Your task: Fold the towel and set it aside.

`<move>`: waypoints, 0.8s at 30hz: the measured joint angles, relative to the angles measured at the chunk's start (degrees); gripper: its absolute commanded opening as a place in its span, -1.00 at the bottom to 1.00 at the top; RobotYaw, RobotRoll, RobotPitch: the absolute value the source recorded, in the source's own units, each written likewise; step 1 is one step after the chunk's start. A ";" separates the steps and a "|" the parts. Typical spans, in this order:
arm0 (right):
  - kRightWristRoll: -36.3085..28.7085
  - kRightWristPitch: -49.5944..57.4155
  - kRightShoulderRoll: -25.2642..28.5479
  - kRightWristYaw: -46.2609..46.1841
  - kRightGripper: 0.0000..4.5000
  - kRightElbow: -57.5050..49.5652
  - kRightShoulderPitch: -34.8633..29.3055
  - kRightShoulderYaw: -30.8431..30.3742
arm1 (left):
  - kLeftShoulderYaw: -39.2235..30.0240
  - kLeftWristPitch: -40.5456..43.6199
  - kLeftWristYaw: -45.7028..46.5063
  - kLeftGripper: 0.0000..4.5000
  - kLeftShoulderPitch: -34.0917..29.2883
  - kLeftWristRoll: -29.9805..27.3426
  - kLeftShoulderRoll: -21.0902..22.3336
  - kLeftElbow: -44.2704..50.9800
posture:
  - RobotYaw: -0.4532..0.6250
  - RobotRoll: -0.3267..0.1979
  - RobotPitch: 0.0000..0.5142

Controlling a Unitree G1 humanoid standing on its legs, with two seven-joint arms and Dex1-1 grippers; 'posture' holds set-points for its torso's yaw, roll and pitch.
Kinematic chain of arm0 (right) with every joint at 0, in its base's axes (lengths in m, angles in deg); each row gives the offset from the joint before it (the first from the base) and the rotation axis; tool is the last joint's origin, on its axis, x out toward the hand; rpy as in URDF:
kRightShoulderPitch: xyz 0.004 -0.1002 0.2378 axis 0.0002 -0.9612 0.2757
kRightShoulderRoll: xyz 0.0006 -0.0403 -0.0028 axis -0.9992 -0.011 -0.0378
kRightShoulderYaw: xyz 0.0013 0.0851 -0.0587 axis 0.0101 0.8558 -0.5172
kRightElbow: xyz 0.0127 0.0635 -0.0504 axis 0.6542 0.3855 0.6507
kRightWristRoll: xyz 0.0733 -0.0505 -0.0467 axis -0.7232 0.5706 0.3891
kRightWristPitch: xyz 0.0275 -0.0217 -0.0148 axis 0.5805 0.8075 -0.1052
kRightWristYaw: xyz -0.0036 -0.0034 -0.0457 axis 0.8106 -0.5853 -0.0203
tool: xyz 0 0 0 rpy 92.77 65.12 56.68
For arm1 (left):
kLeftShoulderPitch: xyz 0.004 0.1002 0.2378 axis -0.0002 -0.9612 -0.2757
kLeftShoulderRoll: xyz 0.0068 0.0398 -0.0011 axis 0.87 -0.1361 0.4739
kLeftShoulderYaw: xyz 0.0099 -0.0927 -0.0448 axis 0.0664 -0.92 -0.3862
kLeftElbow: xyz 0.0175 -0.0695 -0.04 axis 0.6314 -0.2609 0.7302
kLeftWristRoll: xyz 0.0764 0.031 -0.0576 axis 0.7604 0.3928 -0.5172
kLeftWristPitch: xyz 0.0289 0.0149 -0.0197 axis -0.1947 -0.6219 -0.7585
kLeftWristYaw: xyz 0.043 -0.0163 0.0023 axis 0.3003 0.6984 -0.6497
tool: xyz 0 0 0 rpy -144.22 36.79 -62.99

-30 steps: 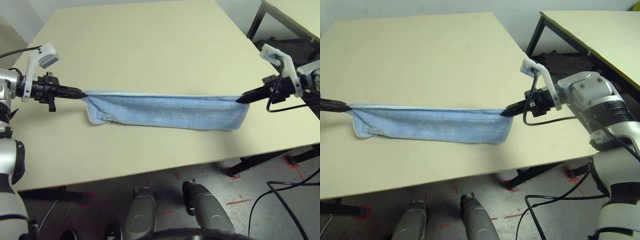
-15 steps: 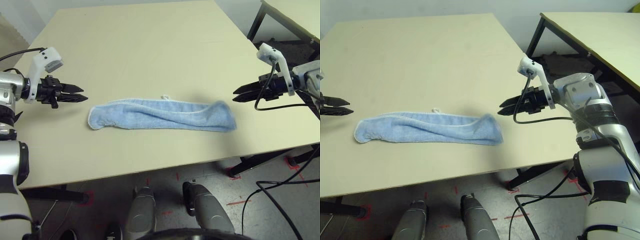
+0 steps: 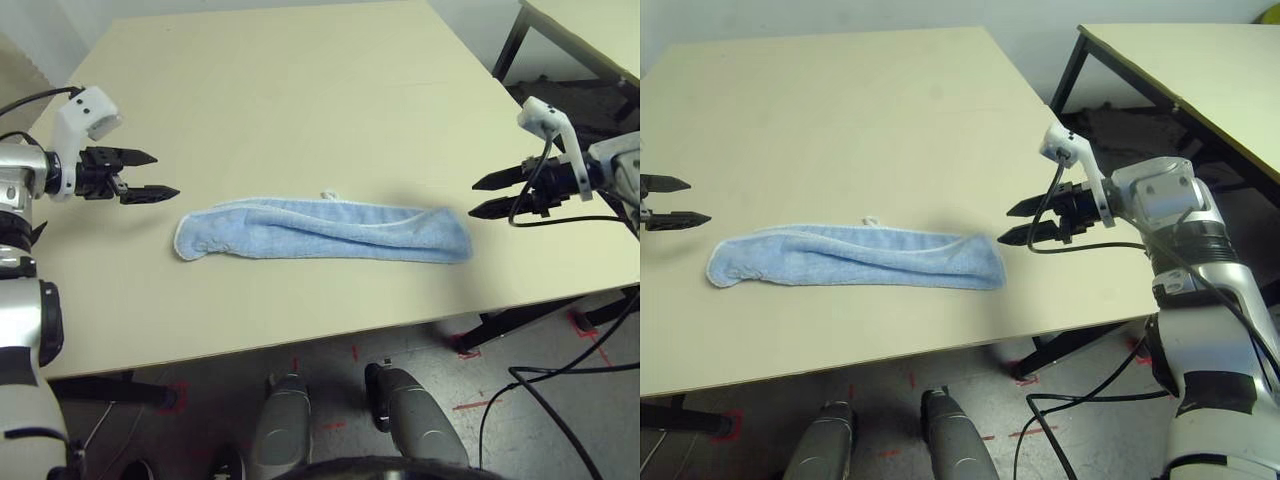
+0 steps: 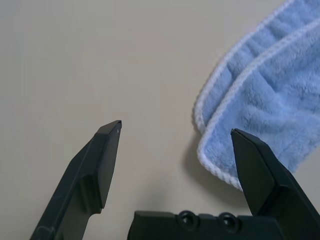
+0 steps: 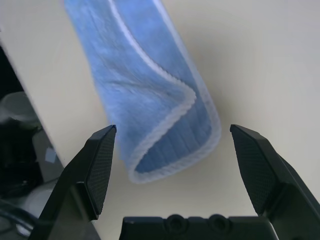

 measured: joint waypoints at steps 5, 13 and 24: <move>0.09 5.58 -2.63 -4.17 1.00 -3.18 -2.40 1.27 | -0.21 -0.07 0.00 0.99 -2.18 -0.05 -0.90 1.55 | -0.12 0.25 -0.34; -0.09 14.62 -5.66 -8.81 0.52 -3.75 -2.51 2.85 | -0.26 -1.05 0.72 1.00 -3.33 0.02 -1.10 2.14 | -0.10 0.25 -0.33; -0.17 19.66 -5.49 -5.50 -0.99 -4.75 -2.47 2.77 | -1.58 -1.79 1.32 1.00 -3.33 -0.09 -1.53 2.15 | -0.08 0.25 -0.33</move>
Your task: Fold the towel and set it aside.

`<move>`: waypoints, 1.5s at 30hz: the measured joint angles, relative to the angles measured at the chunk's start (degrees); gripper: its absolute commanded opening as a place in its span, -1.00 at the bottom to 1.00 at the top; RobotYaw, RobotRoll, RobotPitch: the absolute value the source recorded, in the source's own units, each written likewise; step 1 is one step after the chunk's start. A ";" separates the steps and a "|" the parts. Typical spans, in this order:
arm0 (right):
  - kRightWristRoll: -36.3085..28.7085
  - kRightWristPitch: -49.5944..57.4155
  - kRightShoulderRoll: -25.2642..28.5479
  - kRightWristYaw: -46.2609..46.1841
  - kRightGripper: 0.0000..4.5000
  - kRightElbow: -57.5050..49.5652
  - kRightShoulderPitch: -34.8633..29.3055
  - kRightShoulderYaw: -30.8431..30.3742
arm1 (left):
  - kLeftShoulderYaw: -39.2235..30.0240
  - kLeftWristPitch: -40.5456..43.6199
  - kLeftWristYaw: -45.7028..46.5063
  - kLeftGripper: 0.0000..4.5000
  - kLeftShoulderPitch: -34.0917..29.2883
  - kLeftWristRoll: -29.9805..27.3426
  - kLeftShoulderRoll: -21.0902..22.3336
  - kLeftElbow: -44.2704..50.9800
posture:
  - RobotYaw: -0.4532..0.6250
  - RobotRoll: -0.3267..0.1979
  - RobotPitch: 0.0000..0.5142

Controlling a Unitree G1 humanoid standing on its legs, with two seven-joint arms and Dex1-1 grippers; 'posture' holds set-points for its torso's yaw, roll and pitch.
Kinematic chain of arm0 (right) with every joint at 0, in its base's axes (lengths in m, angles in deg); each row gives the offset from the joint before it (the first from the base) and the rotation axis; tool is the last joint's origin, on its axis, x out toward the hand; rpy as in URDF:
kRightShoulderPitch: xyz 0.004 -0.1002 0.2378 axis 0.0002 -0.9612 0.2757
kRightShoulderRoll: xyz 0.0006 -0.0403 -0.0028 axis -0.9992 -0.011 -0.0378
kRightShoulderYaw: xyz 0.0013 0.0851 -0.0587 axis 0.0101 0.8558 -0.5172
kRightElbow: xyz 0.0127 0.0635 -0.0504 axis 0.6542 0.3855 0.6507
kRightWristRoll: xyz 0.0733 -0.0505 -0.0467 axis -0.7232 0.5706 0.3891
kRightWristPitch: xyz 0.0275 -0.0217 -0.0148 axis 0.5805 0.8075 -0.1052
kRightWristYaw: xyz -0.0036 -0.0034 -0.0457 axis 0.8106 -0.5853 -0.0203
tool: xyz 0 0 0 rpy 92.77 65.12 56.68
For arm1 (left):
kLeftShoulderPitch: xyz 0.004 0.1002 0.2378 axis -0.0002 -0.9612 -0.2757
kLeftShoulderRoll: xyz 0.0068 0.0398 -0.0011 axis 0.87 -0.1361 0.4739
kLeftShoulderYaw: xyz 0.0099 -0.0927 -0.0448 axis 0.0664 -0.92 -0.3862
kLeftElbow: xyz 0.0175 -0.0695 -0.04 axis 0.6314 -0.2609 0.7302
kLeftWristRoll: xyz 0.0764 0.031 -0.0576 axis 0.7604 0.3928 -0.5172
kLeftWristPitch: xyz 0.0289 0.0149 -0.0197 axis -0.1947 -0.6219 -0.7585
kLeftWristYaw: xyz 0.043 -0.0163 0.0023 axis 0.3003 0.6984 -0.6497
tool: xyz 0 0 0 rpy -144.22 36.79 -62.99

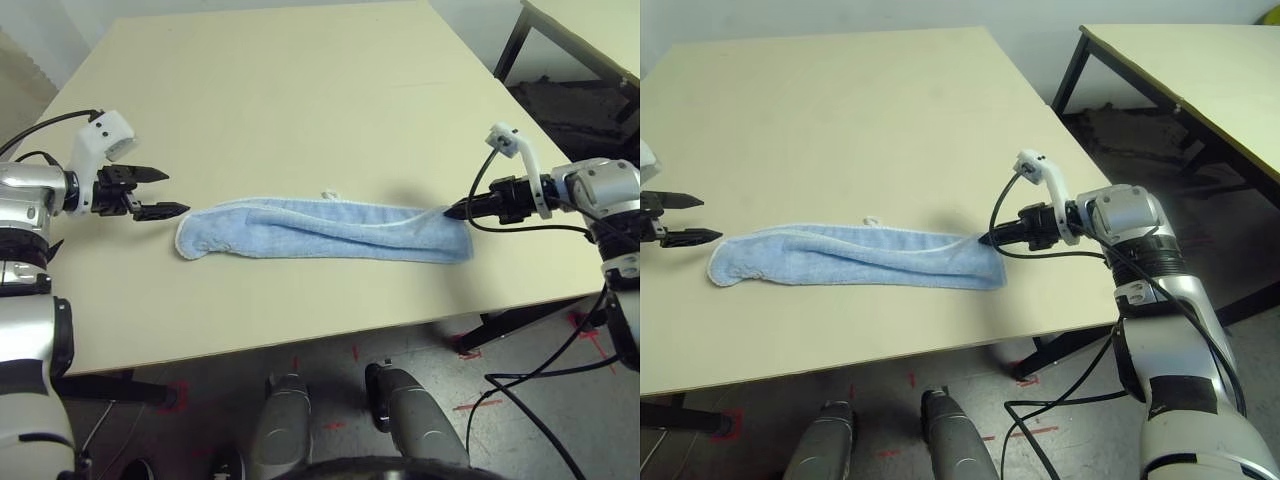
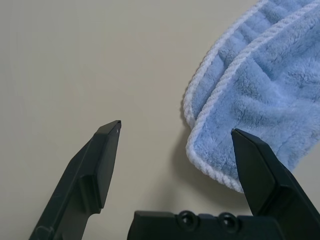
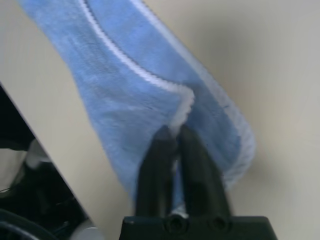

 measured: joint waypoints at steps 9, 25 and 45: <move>-0.12 -1.56 -1.40 -3.50 -0.99 4.20 3.92 3.58 | -0.05 -0.79 0.56 1.00 -0.01 0.03 -0.03 -0.02 | -0.09 0.25 -0.32; 6.88 -10.99 -0.80 -7.65 -0.90 10.67 2.90 2.92 | -0.04 -2.21 0.75 1.00 -0.09 0.35 -0.28 -0.02 | -0.09 0.25 -0.33; 5.79 -13.98 0.74 -8.03 0.98 -3.69 -3.22 6.89 | 5.37 19.54 -12.08 1.00 -4.26 3.63 -0.66 2.80 | -0.14 0.25 -0.32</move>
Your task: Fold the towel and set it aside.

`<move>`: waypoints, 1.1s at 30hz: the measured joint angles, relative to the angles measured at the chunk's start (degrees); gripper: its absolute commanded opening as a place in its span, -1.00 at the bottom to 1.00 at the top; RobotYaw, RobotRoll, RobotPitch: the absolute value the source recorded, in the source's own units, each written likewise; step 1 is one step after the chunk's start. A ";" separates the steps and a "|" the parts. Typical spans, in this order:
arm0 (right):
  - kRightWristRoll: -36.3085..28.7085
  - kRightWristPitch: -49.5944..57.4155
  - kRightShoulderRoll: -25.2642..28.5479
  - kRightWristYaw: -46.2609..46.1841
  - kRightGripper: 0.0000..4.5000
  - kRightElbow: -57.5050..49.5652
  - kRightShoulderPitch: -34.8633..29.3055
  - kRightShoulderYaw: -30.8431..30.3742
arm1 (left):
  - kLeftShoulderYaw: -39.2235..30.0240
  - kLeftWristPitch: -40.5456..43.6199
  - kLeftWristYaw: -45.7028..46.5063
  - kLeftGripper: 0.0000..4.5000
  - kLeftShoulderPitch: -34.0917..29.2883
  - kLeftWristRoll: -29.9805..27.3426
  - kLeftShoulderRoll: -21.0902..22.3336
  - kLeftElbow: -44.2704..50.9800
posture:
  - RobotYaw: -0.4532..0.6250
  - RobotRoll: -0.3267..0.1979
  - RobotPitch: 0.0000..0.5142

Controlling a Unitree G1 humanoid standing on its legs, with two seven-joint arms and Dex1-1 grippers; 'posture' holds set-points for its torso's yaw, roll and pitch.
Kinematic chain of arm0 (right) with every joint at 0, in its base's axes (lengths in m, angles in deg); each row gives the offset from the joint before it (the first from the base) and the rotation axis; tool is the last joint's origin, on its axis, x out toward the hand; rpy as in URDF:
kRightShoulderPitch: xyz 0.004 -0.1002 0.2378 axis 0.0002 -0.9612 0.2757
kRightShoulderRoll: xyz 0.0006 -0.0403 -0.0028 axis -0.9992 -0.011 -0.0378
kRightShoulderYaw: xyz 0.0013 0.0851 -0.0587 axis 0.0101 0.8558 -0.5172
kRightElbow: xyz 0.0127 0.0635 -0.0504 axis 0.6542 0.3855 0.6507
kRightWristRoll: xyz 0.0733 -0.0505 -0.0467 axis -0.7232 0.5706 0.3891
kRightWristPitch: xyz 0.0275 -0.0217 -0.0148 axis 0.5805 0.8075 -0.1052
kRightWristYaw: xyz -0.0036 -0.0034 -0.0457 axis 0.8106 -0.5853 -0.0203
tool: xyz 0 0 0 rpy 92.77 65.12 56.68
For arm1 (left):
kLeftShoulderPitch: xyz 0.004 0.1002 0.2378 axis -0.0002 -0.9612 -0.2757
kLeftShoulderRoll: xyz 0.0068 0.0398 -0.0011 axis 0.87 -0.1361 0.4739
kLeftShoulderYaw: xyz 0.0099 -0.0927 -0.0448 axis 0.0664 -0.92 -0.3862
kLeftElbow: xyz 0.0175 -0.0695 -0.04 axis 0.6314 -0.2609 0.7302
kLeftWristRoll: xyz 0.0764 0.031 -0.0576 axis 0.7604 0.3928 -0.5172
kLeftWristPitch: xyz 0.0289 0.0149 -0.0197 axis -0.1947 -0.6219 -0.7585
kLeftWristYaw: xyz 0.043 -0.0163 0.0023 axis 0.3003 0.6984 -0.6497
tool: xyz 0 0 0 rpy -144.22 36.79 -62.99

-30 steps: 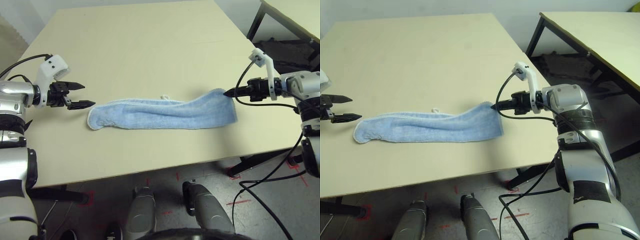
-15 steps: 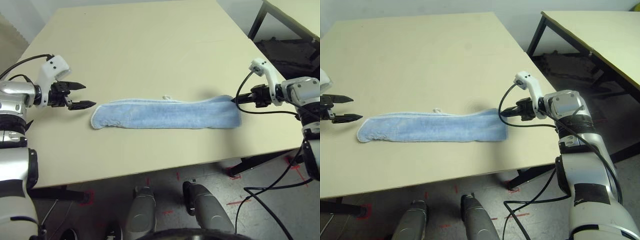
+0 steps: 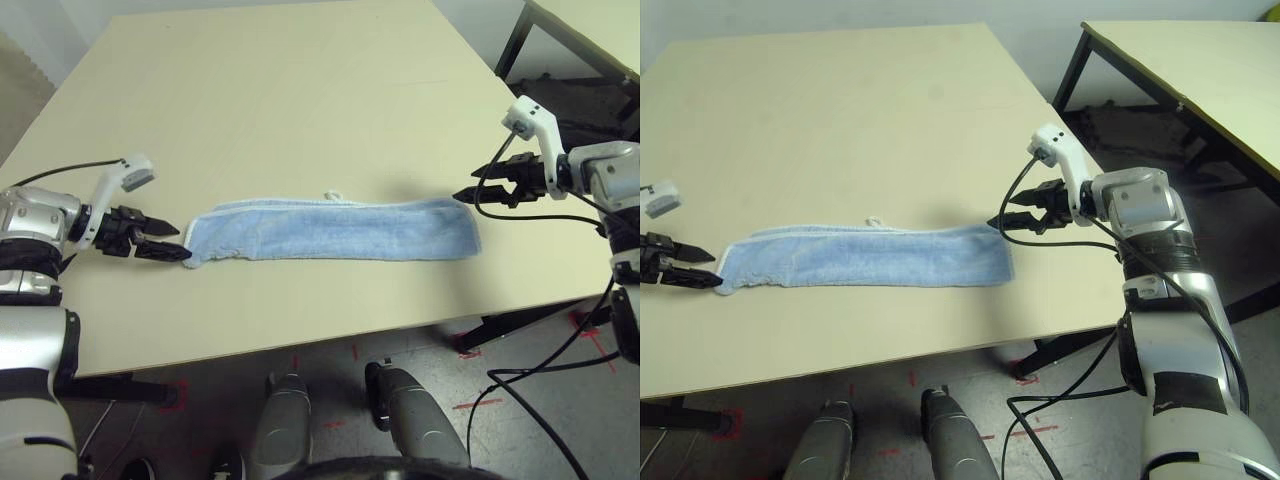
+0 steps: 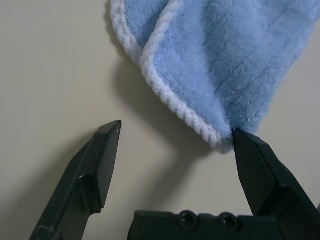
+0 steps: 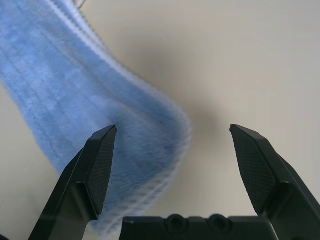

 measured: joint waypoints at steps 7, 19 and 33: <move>-1.91 2.38 0.18 -0.53 1.00 -4.47 -1.89 0.71 | -1.77 1.23 4.42 0.43 1.08 -1.02 -2.71 -0.10 | -0.14 0.25 -0.32; -2.40 2.69 0.26 -0.67 1.00 -4.85 -2.03 0.71 | -4.87 1.28 7.18 -0.99 3.09 -3.06 -3.32 -1.55 | -0.13 0.25 -0.31; -3.55 2.57 0.25 -0.67 1.00 -5.06 -2.59 0.71 | -5.13 1.49 7.23 -0.57 3.34 -3.21 -3.12 -2.27 | -0.13 0.25 -0.31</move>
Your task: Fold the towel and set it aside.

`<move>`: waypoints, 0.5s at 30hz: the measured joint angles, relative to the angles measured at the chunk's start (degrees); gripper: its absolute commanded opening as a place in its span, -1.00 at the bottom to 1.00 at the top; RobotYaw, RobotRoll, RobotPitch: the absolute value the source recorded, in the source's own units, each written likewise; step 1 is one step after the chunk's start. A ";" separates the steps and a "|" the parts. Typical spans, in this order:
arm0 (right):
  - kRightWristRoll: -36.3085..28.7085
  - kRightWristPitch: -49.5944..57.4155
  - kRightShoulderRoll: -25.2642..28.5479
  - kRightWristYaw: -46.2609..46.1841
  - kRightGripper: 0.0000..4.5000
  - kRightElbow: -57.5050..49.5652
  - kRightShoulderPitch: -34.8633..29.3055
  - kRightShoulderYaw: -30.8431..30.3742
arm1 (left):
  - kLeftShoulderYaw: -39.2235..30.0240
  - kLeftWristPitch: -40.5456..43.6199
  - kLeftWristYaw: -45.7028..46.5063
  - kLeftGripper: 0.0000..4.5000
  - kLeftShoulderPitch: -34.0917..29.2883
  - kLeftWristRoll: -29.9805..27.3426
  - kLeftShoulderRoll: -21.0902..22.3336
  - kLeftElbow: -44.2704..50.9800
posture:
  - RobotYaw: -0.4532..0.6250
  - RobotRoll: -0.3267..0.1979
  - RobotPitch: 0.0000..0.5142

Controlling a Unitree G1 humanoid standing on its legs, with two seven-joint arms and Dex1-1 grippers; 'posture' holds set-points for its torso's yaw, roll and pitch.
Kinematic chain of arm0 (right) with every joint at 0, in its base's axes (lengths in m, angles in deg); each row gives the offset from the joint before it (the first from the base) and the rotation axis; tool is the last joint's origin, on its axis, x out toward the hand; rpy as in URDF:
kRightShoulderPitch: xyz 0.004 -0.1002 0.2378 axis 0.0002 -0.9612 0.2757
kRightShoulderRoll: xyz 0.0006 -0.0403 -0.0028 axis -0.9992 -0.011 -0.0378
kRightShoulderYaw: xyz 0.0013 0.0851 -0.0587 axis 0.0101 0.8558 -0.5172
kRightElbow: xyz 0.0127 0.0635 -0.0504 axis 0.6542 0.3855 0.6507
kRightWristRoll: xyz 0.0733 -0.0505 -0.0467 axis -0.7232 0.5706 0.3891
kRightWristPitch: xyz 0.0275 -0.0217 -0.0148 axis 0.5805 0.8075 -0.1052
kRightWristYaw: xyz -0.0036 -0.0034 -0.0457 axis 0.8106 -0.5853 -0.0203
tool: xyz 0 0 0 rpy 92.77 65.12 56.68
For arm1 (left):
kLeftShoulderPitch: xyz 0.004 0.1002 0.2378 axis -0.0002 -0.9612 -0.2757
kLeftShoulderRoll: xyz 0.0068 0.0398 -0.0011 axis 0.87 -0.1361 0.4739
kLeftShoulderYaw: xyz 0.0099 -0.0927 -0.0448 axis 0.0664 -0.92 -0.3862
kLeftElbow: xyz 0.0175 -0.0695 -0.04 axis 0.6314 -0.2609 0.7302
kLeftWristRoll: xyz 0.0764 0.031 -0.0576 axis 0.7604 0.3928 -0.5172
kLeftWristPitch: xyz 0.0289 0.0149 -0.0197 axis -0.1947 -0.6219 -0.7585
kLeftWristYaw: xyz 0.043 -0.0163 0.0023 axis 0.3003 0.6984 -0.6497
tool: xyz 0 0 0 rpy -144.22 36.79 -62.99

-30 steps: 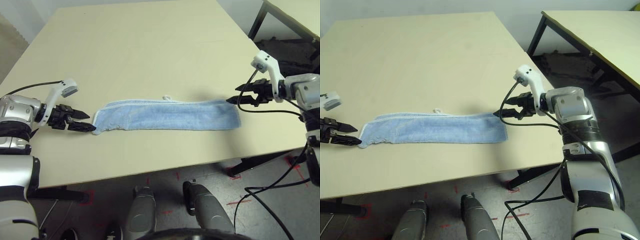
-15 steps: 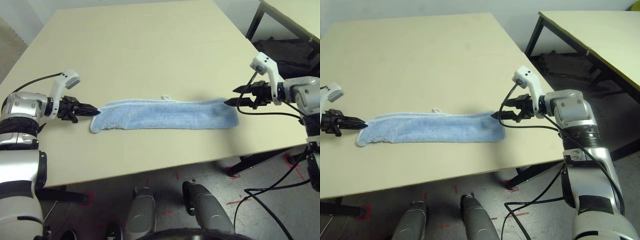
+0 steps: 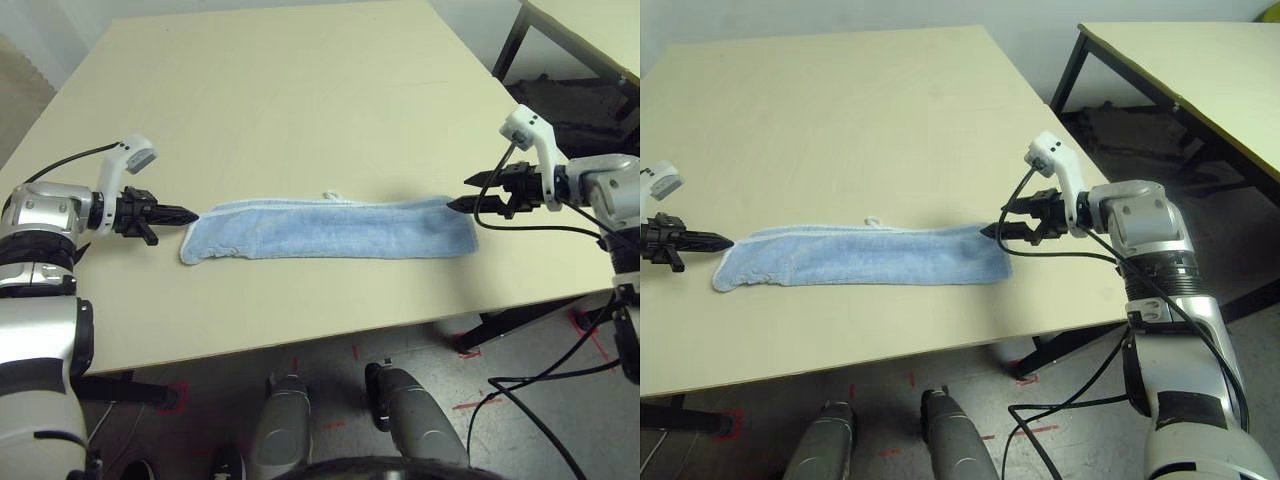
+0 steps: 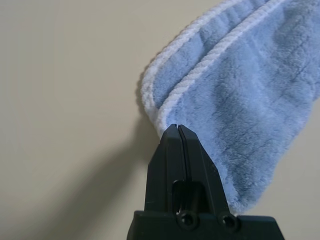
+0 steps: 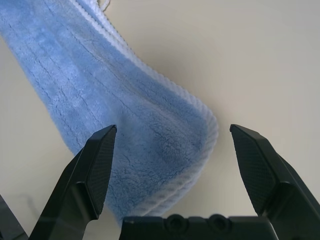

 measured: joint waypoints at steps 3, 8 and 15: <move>-0.12 0.00 0.00 0.00 1.00 -0.17 -0.04 0.00 | 0.00 -0.34 -0.02 -0.13 0.06 0.10 0.53 -0.28 | -0.13 0.25 -0.32; -0.46 0.00 -0.01 -0.04 1.00 -1.00 -0.64 0.00 | 0.16 0.85 -1.29 0.62 0.12 0.63 2.06 -0.91 | -0.13 0.25 -0.32; -0.68 -0.07 -0.05 -0.19 1.00 -1.16 -0.86 0.00 | 0.37 4.64 -1.93 0.98 -1.25 0.70 1.94 -0.89 | -0.14 0.25 -0.32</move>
